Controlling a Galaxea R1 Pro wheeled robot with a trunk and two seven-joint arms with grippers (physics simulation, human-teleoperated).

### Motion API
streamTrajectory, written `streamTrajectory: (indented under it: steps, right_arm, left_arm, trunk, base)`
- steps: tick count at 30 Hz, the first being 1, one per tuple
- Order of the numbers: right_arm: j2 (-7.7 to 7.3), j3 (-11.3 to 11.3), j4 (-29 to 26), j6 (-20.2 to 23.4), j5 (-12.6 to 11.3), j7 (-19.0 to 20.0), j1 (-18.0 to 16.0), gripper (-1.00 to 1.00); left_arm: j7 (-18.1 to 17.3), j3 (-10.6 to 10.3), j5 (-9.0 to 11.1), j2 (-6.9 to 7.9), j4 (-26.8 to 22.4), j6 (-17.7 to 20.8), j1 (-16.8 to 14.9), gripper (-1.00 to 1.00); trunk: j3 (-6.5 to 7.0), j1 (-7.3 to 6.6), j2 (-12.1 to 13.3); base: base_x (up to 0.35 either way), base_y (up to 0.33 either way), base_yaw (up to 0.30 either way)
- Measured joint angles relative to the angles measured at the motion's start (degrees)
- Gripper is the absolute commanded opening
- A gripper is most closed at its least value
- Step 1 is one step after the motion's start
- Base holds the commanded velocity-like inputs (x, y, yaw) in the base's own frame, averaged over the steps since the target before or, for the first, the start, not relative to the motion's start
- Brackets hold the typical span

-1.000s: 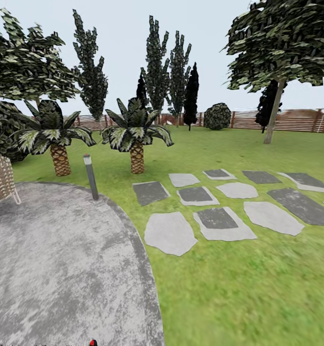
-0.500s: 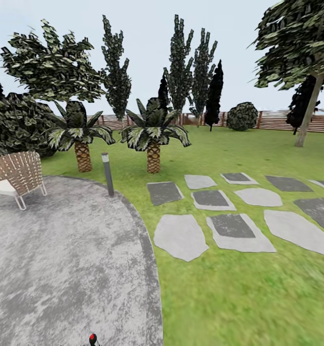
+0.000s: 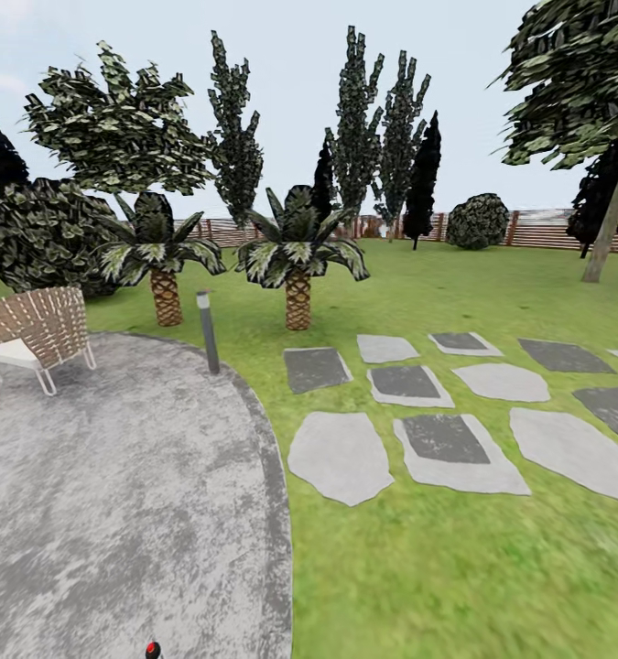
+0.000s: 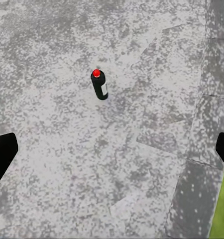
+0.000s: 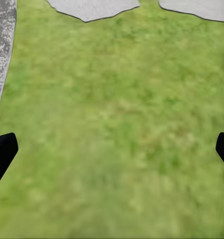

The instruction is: In the garden, pick up the pesticide atomizer on the floor and spray pesticide onto both trees until each tree trunk is fully covered.

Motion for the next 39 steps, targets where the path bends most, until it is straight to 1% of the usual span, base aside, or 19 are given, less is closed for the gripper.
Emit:
streamTrajectory:
  steps: [9,17,25,34,38,39]
  right_arm:
    - [0.00,-0.1,-0.1,0.0,-0.1,0.0,0.0,1.00]
    - [0.00,0.0,-0.1,0.0,-0.1,0.0,0.0,1.00]
    - [0.09,0.0,-0.1,0.0,-0.1,0.0,0.0,1.00]
    - [0.09,0.0,-0.1,0.0,-0.1,-0.1,0.0,1.00]
    - [0.11,0.0,-0.1,0.0,-0.3,-0.1,0.0,1.00]
    - [0.14,0.0,-0.1,0.0,-0.4,-0.1,0.0,1.00]
  left_arm:
    - [0.0,0.0,0.0,0.04,0.0,0.0,0.0,1.00]
    - [0.0,0.1,-0.1,0.11,0.0,0.0,0.0,1.00]
    - [0.1,0.1,0.2,0.74,0.0,0.0,0.0,1.00]
    - [0.0,0.1,0.1,0.87,0.0,0.2,-0.4,1.00]
    - [0.0,0.1,0.1,2.06,-0.2,0.7,-1.7,1.00]
    - [0.0,0.1,0.1,2.82,-0.5,0.9,-3.3,1.00]
  trunk:
    - [0.00,0.00,0.0]
    - [0.00,0.01,0.0]
    - [-0.13,0.01,0.0]
    - [-0.32,0.01,0.0]
    - [-0.40,0.01,0.0]
    - [-0.41,0.01,0.0]
  base:
    - [0.086,-0.262,0.000]
    - [0.015,-0.044,0.018]
    - [0.000,-0.001,0.233]
    - [0.000,0.000,0.269]
    - [0.000,0.000,0.270]
    - [0.000,0.000,0.270]
